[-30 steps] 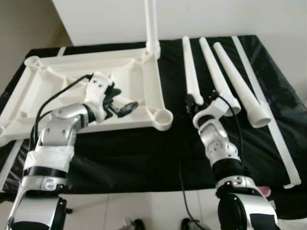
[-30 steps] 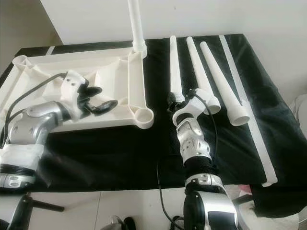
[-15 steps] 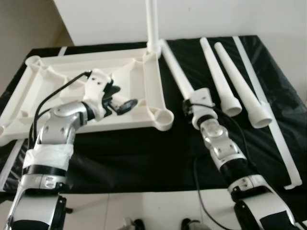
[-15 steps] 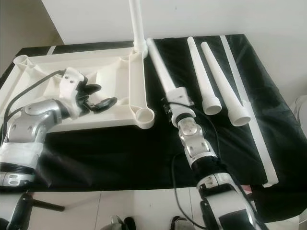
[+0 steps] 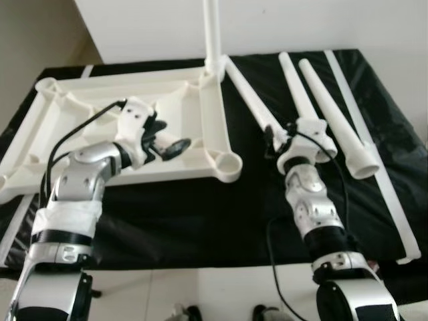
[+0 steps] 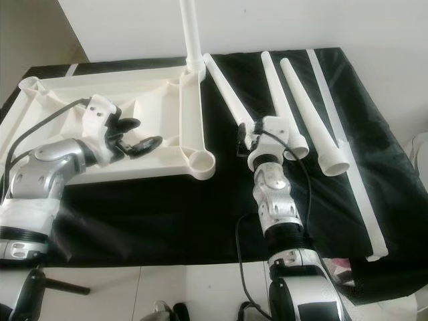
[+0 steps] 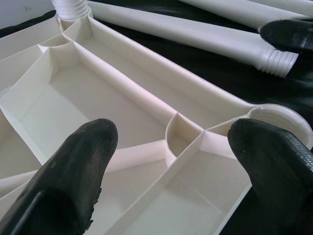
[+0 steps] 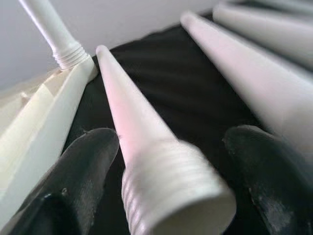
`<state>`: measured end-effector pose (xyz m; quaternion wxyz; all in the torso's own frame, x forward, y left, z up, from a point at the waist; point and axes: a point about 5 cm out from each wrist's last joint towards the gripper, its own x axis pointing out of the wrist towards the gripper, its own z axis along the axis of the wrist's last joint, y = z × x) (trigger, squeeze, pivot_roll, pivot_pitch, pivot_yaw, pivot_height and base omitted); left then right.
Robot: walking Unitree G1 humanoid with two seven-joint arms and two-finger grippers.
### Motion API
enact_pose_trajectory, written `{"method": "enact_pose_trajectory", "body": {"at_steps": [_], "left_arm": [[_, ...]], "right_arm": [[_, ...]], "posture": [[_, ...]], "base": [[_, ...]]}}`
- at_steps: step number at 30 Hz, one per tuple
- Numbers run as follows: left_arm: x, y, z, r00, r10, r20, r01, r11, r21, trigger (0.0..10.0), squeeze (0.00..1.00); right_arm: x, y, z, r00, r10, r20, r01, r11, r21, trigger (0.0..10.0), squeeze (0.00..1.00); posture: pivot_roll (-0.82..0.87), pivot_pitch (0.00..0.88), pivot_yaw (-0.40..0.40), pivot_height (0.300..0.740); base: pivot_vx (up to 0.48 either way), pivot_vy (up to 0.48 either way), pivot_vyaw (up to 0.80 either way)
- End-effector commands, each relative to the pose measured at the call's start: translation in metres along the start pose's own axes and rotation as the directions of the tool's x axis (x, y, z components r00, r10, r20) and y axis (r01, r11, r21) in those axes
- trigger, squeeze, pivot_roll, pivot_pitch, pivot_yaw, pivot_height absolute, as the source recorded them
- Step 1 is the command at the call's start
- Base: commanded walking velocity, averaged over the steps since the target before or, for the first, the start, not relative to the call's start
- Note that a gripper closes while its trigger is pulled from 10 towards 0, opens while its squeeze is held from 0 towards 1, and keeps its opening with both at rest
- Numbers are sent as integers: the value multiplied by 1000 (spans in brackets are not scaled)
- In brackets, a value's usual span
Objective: Building children table
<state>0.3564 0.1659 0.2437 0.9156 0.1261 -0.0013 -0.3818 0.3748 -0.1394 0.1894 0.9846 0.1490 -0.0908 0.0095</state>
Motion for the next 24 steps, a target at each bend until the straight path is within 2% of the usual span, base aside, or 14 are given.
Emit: {"method": "enact_pose_trajectory", "body": {"at_steps": [1, 4, 7, 9, 10, 14, 15, 16, 18, 19, 22, 23, 24], "left_arm": [[-4, 7, 0, 998, 61, -14, -61, 998, 1, 10000, 0], [-4, 7, -1, 998, 62, -14, -62, 998, 0, 10000, 0], [-4, 7, -1, 998, 63, -15, -63, 998, 0, 10000, 0], [-4, 8, 0, 998, 64, -14, -64, 998, 1, 10000, 0], [-4, 8, 0, 998, 65, -14, -65, 998, 2, 10000, 0], [-4, 8, 0, 998, 65, -14, -65, 998, 2, 10000, 0], [-4, 8, 1, 998, 65, -12, -65, 998, -1, 10000, 0], [-4, 8, 1, 998, 64, -11, -64, 998, 0, 10000, 0], [-4, 8, 1, 998, 64, -11, -64, 998, 0, 10000, 0], [-4, 8, 1, 998, 64, -11, -64, 998, -2, 10000, 0], [-4, 8, 1, 998, 64, -11, -64, 998, -2, 10000, 0], [-4, 8, 1, 998, 64, -11, -64, 998, -2, 10000, 0], [-4, 9, 1, 998, 65, -11, -65, 998, -4, 10000, 0]], "right_arm": [[-2, 1, -7, 999, 6, -34, -5, 999, 41, 10000, 0], [-3, 0, -20, 994, 10, -106, 1, 995, 98, 10000, 0], [-4, -1, -25, 992, 7, -129, 10, 991, 133, 10000, 0], [-4, -2, -29, 989, 13, -148, 16, 982, 190, 10000, 0], [-4, -3, -29, 989, 20, -146, 12, 977, 211, 0, 0], [-3, -5, -29, 989, 20, -145, 17, 968, 249, 0, 0], [-3, -5, -26, 991, 24, -131, 4, 977, 212, 0, 0], [-2, -4, -24, 992, 31, -121, -17, 993, 114, 0, 0], [-2, -4, -24, 992, 31, -121, -17, 993, 114, 0, 0], [-2, -2, -21, 993, 49, -108, -48, 999, 9, 0, 0], [-2, -2, -21, 993, 49, -108, -48, 999, 9, 0, 0], [-2, 3, -21, 990, 83, -112, -100, 983, -154, 0, 0], [-3, 8, -23, 985, 114, -127, -146, 949, -279, 0, 0]], "posture": [[-69, 172, 71, 740], [-70, 172, 73, 740], [-70, 173, 74, 740], [-71, 173, 75, 740], [-69, 172, 75, 740], [-68, 171, 75, 740], [-68, 172, 75, 740], [-67, 173, 75, 740], [-67, 173, 75, 740], [-67, 173, 75, 740], [-67, 173, 75, 740], [-72, 175, 73, 740], [-73, 178, 72, 740]], "base": [[0, 0, 0], [0, 0, 0], [0, 0, 0], [0, 0, 0], [0, 0, 0], [0, 0, 0], [0, 0, 0], [0, 0, 0], [0, 0, 0], [0, 0, 0], [0, 0, 0], [0, 0, 0], [0, 0, 0]]}}
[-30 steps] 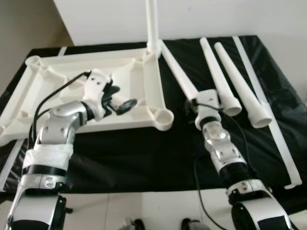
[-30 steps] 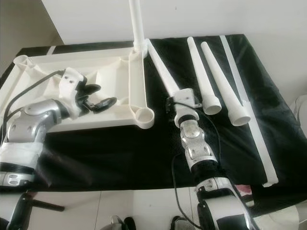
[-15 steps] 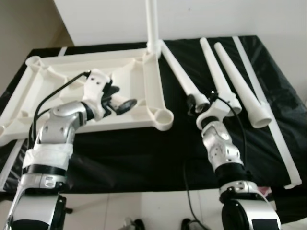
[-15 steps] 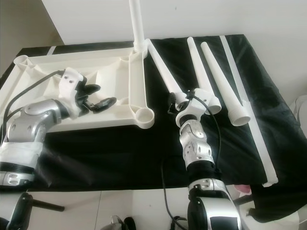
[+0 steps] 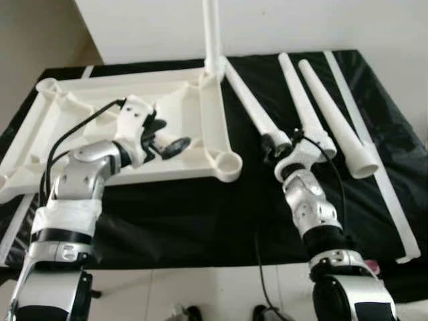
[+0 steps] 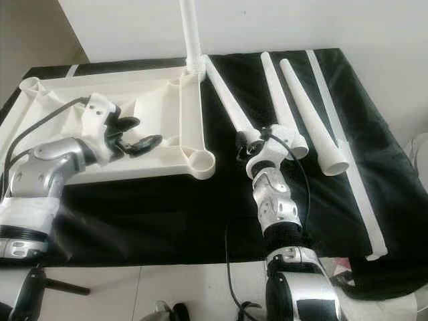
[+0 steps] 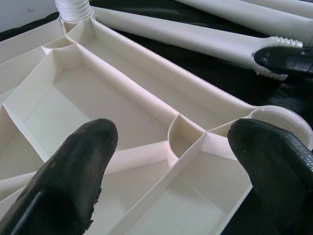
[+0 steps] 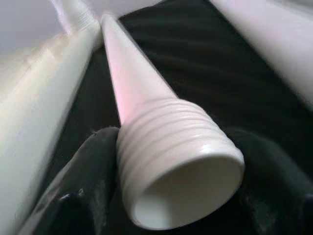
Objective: Building children table
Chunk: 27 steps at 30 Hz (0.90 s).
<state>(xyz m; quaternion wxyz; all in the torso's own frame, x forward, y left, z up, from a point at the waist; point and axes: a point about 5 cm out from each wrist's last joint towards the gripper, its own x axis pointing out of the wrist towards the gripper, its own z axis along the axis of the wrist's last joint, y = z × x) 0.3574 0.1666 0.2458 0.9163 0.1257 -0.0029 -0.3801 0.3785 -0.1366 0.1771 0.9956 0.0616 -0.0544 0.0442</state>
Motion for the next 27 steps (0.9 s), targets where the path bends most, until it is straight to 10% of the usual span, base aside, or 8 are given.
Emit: {"method": "enact_pose_trajectory", "body": {"at_steps": [1, 9, 11, 12, 17, 18, 21, 27], "left_arm": [[-4, 7, -1, 998, 61, -14, -62, 998, -4, 10000, 0], [-3, 7, -1, 998, 60, -11, -60, 998, -6, 10000, 0], [-4, 7, -1, 998, 60, -12, -60, 998, -6, 10000, 0], [-4, 7, -1, 998, 61, -14, -61, 998, -5, 10000, 0], [-3, 6, -2, 998, 57, -15, -57, 998, -5, 10000, 0], [-3, 6, -2, 998, 56, -15, -56, 998, -8, 10000, 0], [-3, 5, -2, 998, 55, -14, -55, 998, -9, 10000, 0], [-3, 5, -1, 998, 55, -13, -56, 998, -11, 10000, 0]], "right_arm": [[-2, 10, -8, 998, 54, -27, -57, 991, -124, 0, 0], [-8, 10, -30, 989, 69, -128, -112, 924, -366, 0, 0], [-9, 9, -33, 988, 64, -140, -112, 925, -363, 2314, 0], [-10, 8, -34, 988, 57, -143, -105, 929, -354, 10000, 0], [-9, 7, -30, 990, 39, -139, -77, 957, -280, 10000, 294], [-9, 7, -30, 990, 32, -135, -66, 965, -255, 2353, 247], [-8, 8, -28, 991, 39, -131, -70, 968, -240, 0, 35], [-13, 12, -21, 992, 57, -115, -74, 987, -142, 0, 0]], "posture": [[-73, 178, 72, 740], [-74, 182, 72, 740], [-77, 184, 74, 740], [-77, 184, 75, 740], [-80, 180, 73, 740], [-80, 177, 72, 740], [-80, 175, 71, 740], [-76, 175, 62, 740]], "base": [[0, 0, 0], [0, 0, 0], [0, 0, 0], [0, 0, 0], [0, 0, 0], [0, 0, 0], [0, 0, 0], [0, 0, 0]]}}
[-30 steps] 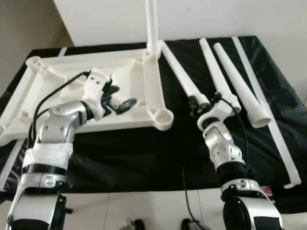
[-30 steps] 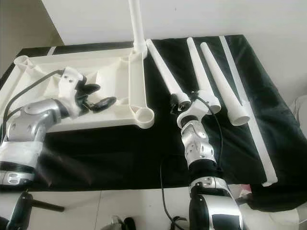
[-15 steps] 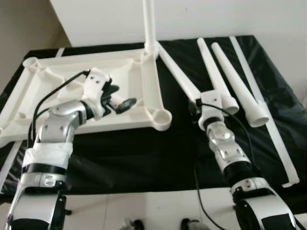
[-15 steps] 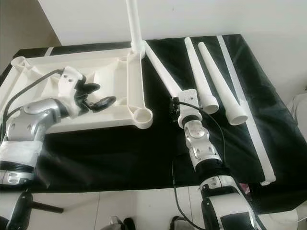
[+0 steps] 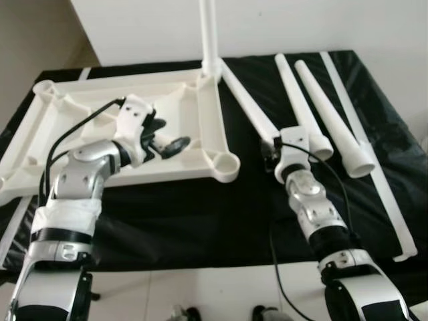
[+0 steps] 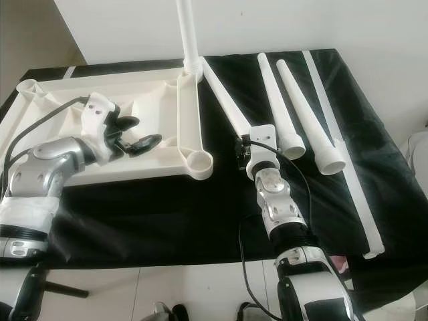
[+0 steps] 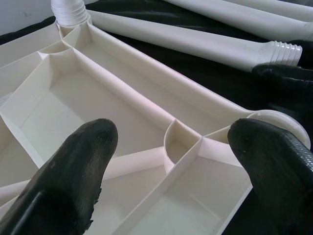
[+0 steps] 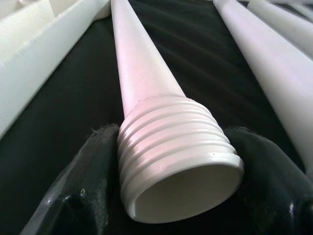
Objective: Building children table
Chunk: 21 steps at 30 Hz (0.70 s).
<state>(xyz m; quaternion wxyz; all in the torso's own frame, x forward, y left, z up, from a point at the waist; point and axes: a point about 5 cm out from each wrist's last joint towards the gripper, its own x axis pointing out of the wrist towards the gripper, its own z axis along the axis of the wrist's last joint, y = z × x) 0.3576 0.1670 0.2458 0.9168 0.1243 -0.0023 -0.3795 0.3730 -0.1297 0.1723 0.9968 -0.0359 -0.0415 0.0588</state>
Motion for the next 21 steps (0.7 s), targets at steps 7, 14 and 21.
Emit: {"method": "enact_pose_trajectory", "body": {"at_steps": [7, 14, 21], "left_arm": [[-5, 5, -2, 998, 59, -14, -59, 998, -10, 10000, 0], [-4, 5, -2, 998, 54, -16, -54, 999, -9, 10000, 0], [0, 5, -1, 999, 44, -15, -44, 999, -9, 10000, 0]], "right_arm": [[-21, 13, -9, 998, 38, -49, -35, 997, 63, 0, 0], [-45, 14, -4, 998, 6, -55, -2, 998, 69, 10000, 0], [-37, -2, 20, 999, -31, 30, 29, 997, 71, 10000, 1000]], "posture": [[-80, 181, 63, 740], [-86, 179, 63, 740], [-92, 177, 74, 740]], "base": [[0, 0, 0], [0, 0, 0], [0, 0, 0]]}}
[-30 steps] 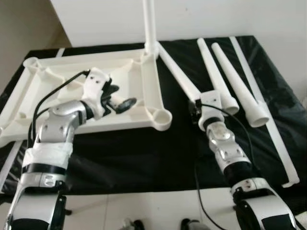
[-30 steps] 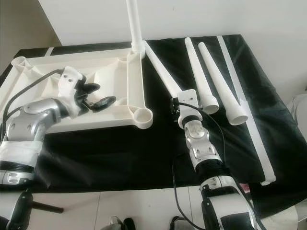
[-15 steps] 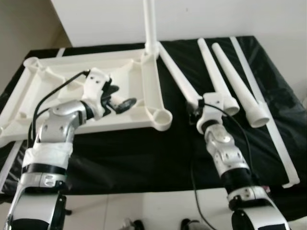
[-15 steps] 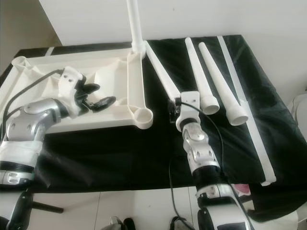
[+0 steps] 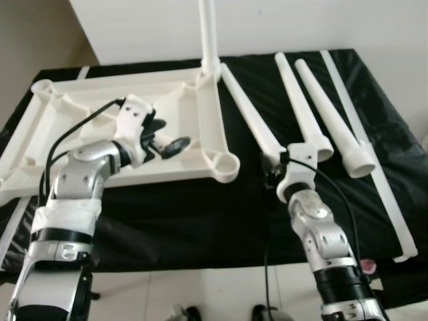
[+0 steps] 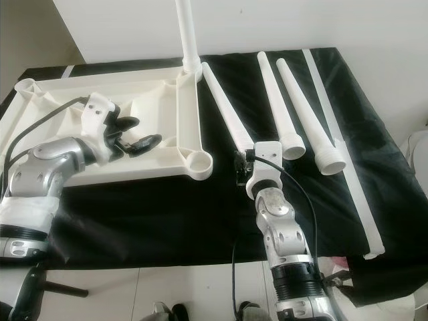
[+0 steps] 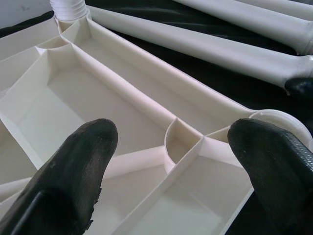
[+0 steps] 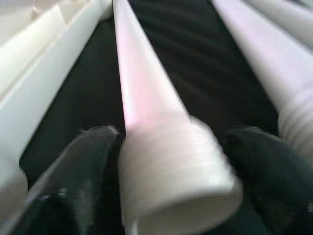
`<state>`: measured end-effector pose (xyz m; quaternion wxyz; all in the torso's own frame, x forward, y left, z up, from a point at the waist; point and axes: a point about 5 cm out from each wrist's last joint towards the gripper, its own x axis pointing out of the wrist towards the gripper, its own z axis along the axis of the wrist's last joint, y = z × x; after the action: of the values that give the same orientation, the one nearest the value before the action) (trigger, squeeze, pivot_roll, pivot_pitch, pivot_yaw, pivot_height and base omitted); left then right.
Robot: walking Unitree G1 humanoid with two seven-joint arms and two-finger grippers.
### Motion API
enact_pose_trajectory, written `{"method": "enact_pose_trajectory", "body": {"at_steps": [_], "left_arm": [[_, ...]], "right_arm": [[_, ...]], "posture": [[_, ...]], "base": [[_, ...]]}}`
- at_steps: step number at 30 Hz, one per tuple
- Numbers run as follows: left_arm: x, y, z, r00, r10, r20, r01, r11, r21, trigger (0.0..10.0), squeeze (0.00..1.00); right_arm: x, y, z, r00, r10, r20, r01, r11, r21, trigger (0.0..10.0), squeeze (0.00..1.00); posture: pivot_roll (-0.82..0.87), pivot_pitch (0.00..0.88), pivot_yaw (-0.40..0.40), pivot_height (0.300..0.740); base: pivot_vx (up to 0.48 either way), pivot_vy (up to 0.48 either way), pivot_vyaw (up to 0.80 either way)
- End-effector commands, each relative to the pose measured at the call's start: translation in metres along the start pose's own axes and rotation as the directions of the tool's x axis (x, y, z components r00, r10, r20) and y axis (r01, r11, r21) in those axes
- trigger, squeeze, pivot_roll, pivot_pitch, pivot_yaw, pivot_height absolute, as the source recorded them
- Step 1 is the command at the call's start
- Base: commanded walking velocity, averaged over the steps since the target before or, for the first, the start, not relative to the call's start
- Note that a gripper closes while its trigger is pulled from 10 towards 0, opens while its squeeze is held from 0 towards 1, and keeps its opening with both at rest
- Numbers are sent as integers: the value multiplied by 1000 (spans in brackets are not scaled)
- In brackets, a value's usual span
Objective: Building children table
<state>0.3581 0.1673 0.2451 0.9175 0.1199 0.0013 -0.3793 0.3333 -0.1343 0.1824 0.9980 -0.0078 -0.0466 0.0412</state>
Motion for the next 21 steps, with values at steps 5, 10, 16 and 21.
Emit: {"method": "enact_pose_trajectory", "body": {"at_steps": [5, 10, 16, 21], "left_arm": [[-2, 6, 1, 999, 48, -13, -48, 999, 6, 10000, 0], [-6, 10, 1, 998, 63, -18, -63, 998, 7, 10000, 0], [-5, 10, 2, 998, 62, -16, -62, 998, 3, 10000, 0], [-5, 10, 3, 998, 59, -16, -59, 998, 2, 10000, 0]], "right_arm": [[8, -3, 16, 999, 15, 31, -16, 1000, 20, 10000, 1000], [21, 1, 28, 999, 48, -2, -47, 997, 69, 10000, 0], [42, 6, 28, 996, 45, -81, -40, 997, 66, 10000, 0], [62, 4, 31, 985, -26, -170, 37, 998, 59, 10000, 0]], "posture": [[-80, 180, 74, 740], [-78, 183, 77, 740], [-76, 185, 82, 740], [-74, 190, 83, 740]], "base": [[0, 0, 0], [0, 0, 0], [0, 0, 0], [0, 0, 0]]}}
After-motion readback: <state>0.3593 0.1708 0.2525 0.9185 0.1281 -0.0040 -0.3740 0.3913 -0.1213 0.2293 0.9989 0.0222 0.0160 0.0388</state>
